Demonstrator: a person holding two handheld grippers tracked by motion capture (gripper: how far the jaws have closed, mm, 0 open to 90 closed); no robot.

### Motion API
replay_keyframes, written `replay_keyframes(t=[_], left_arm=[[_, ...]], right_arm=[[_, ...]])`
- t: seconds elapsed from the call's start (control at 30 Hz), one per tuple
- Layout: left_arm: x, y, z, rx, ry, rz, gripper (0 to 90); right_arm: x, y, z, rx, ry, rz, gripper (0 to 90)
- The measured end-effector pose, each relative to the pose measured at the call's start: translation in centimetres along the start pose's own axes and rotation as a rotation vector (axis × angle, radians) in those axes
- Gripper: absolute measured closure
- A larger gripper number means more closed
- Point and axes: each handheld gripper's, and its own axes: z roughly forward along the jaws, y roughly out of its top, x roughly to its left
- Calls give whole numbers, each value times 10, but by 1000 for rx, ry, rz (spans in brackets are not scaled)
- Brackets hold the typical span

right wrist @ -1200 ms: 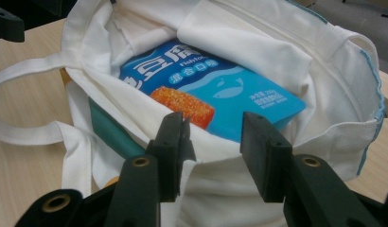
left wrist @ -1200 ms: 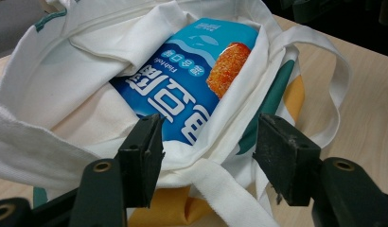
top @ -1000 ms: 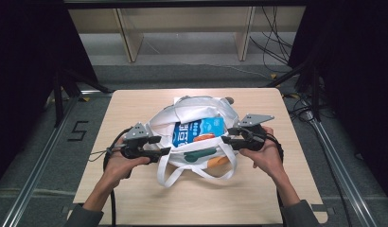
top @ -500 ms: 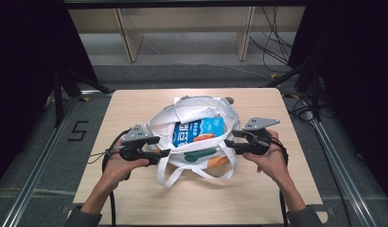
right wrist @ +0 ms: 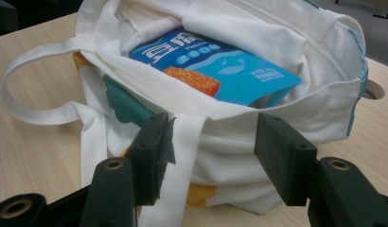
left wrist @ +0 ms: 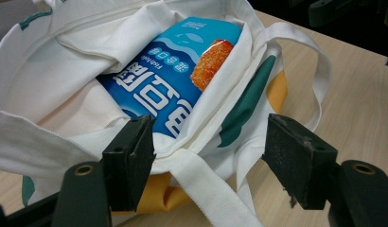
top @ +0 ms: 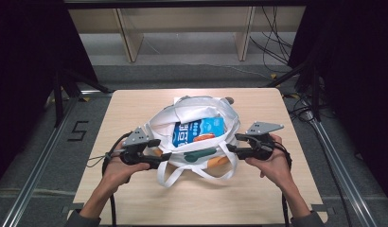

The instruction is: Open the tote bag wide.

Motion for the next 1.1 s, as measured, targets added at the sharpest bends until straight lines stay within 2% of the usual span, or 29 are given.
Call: replay_keyframes(t=[0.1, 0.13, 0.23, 0.27, 0.33, 0.37, 0.43, 0.5, 0.53, 0.6, 0.7, 0.77, 0.8, 0.9, 0.93, 0.97, 1.0, 1.03, 1.07, 1.1], left_arm=[[-3, 0, -1, -5, -9, 2, 323], [-5, 0, -3, 0, -10, 15, 321], [-7, -2, -3, 1, -6, 16, 318], [-8, -4, -4, 8, -2, 24, 317], [-9, -5, -6, 11, 3, 39, 315], [-9, -5, -6, 11, 3, 39, 314], [-12, -6, -7, 7, 7, 23, 313], [-14, -8, -8, 3, -1, 27, 313], [-16, -10, -10, 8, 0, 27, 313], [-18, -12, -11, 3, -1, 31, 312], [-20, -14, -13, 12, -10, 31, 311], [-21, -16, -14, 14, -7, 45, 311], [-22, -16, -14, 17, -8, 35, 311], [-25, -20, -14, 22, -7, 41, 310], [-27, -22, -14, 22, -8, 38, 309], [-27, -22, -14, 22, -8, 38, 309], [-28, -23, -14, 19, -12, 41, 308], [-29, -24, -14, 26, -11, 46, 308], [-30, -26, -14, 28, -7, 47, 308], [-31, -27, -14, 23, -16, 46, 307]], right_arm=[[1, -3, -2, -9, -6, 2, 457], [2, -5, -3, -7, -10, 9, 450], [2, -7, -3, -1, 0, 8, 441], [3, -9, -5, -2, -12, 21, 428], [2, -11, -8, 9, -5, 31, 421], [1, -13, -9, 0, -12, 22, 417], [3, -14, -9, -3, -15, 39, 414], [1, -16, -11, -8, -7, 23, 409], [2, -18, -14, -6, -22, 40, 407], [5, -21, -16, -6, -20, 55, 405], [6, -25, -18, -11, -27, 53, 403], [9, -28, -20, 2, -23, 57, 401], [9, -28, -20, 2, -23, 57, 401], [12, -32, -20, 6, -24, 56, 397], [11, -35, -20, 3, -24, 35, 391], [14, -37, -20, 9, -22, 54, 389], [13, -38, -20, 5, -18, 32, 389], [13, -38, -20, 5, -18, 32, 389], [16, -40, -22, 16, -15, 60, 388], [17, -42, -22, 9, -20, 66, 388]])
